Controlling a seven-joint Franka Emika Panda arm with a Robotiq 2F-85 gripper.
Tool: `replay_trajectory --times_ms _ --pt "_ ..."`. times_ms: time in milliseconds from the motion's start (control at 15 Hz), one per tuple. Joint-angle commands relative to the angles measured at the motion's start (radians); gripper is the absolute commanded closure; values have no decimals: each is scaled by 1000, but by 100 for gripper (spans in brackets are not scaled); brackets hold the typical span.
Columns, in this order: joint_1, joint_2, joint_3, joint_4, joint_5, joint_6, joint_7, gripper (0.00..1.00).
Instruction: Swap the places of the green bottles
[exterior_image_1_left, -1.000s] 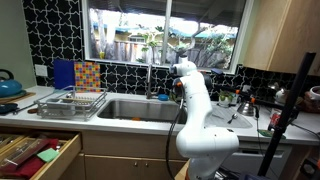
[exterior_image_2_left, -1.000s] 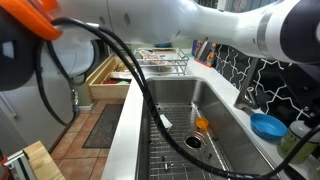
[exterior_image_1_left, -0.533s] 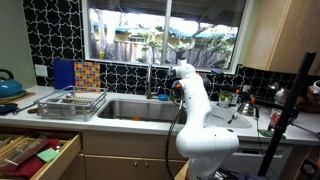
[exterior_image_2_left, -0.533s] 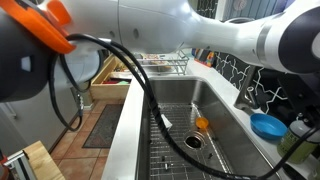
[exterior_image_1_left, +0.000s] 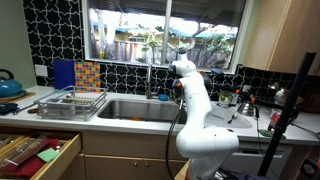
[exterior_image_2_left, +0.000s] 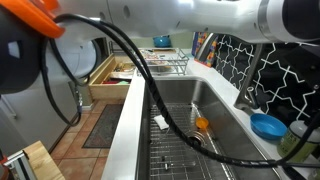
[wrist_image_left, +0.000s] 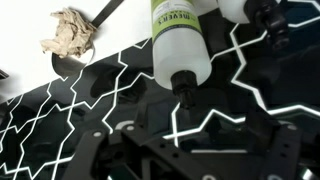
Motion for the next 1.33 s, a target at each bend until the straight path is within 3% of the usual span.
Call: replay_trajectory --times_ms 0,267,800,867,1000,1267 --pt "15 -39 19 -13 -8 -95 -102 0" --pt "27 -43 51 -5 4 -186 -212 0" --pt "33 12 89 25 7 -176 -251 1" --pt "34 18 87 28 4 -172 -251 8" --pt "34 31 83 37 0 -159 -246 31" --pt "36 48 80 49 -4 -140 -241 43"
